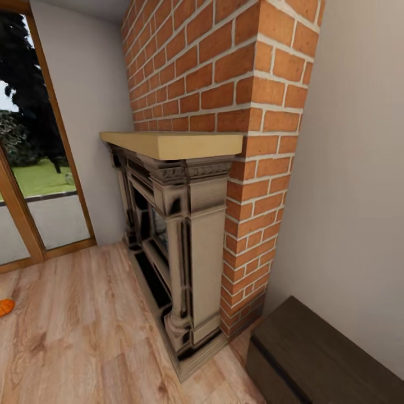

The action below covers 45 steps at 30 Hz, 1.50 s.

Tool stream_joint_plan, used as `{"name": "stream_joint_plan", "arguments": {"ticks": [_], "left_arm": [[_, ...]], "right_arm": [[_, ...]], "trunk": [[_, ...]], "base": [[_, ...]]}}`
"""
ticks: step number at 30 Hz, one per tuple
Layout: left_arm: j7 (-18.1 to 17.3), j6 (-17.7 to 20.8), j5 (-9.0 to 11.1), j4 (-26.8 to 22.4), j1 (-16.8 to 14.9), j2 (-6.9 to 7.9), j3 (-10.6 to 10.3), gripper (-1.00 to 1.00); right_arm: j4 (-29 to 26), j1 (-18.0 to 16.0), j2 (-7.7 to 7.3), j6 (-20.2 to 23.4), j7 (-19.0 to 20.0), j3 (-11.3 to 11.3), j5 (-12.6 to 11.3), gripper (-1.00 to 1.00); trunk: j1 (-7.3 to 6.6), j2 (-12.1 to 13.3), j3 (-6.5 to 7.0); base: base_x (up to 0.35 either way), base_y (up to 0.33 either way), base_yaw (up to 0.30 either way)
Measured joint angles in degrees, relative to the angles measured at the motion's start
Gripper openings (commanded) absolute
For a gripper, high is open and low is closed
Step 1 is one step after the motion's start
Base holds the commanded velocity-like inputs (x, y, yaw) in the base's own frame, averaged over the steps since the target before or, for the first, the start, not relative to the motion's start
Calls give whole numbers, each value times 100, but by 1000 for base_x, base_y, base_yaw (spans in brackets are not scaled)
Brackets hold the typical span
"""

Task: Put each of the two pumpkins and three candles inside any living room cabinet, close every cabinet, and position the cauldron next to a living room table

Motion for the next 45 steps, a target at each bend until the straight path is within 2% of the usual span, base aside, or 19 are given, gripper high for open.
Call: {"name": "stream_joint_plan", "arguments": {"ticks": [11, 19, 45], "left_arm": [[-2, -10, -19, 2, 0, 20, -20, 100], [-8, -206, -32, 21, 0, 58, -28, 100], [-9, -308, -29, 85, 7, 91, -29, 100]], "right_arm": [[0, 0, 0, 0, 0, 0, -1, 100], [0, 0, 0, 0, -1, 0, -8, 100], [7, 0, -9, 0, -6, -2, -8, 100]], "trunk": [[2, 0, 0], [0, 0, 0], [0, 0, 0]], "base": [[-188, 0, -261], [-28, 0, -262], [-109, 0, -280]]}}
